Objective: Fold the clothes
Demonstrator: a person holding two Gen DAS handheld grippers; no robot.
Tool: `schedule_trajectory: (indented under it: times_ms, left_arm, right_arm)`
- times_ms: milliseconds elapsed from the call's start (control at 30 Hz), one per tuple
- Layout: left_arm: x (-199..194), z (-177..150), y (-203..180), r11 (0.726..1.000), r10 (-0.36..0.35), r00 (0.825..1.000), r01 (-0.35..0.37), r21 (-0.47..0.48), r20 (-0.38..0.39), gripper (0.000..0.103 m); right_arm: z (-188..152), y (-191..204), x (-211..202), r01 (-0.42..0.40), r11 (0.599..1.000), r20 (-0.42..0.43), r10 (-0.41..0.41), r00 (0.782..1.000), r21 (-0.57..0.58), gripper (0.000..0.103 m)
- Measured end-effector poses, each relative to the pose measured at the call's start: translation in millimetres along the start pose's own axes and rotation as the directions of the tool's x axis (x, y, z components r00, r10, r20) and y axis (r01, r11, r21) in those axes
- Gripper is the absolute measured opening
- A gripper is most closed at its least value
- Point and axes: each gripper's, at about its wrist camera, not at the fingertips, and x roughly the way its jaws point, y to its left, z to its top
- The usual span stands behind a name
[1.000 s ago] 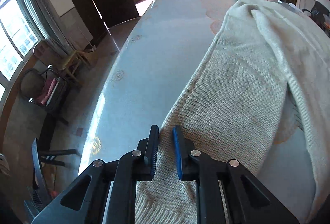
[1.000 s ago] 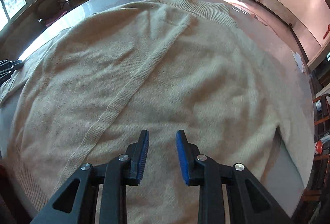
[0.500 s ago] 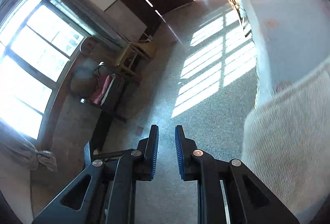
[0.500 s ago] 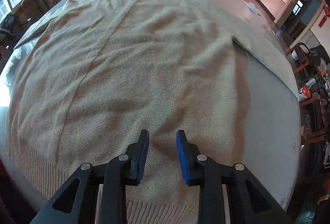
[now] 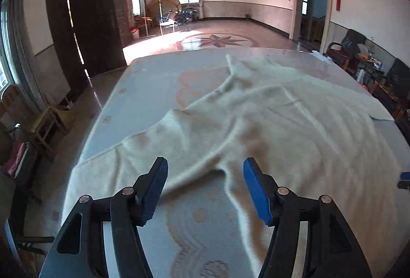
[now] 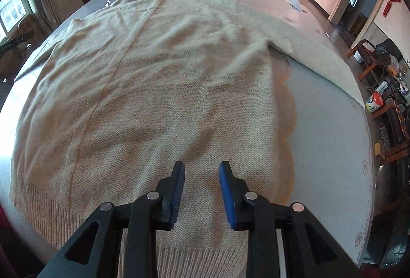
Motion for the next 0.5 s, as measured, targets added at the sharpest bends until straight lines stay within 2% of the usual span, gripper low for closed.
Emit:
schedule_trajectory:
  times_ms: [100,200,267,333,400,500]
  left_arm:
    - [-7,-27,-72,0.998,-0.061,0.998,0.061,0.019,-0.024,0.075]
    - [2,-58,-114,0.995,-0.057,0.994,0.064,0.081,-0.093,0.075]
    - [9,-79,-135,0.99,-0.024,0.99,0.043,0.134,-0.139,0.075]
    - [16,-100,-139,0.986,-0.003,0.985,0.031,0.161,-0.174,0.076]
    - [6,-114,-134,0.995,-0.005,0.991,0.019,0.102,-0.134,0.082]
    - [-4,-124,-120,0.999,-0.037,0.988,0.041,0.025,-0.147,0.082]
  right_arm:
    - [6,-2,8,-0.035,0.999,0.021,0.035,0.999,-0.016,0.028]
    - [9,-2,17,-0.039,0.998,0.018,0.04,0.999,-0.048,0.028]
    - [5,-5,21,-0.037,0.997,0.012,0.038,0.999,-0.064,0.029]
    - [1,-9,23,-0.068,0.996,0.031,0.07,0.997,-0.058,0.033]
    - [-5,-12,23,-0.086,0.994,0.05,0.089,0.995,-0.065,0.035]
    - [-17,-8,19,-0.08,0.991,0.068,0.088,0.994,-0.108,0.036]
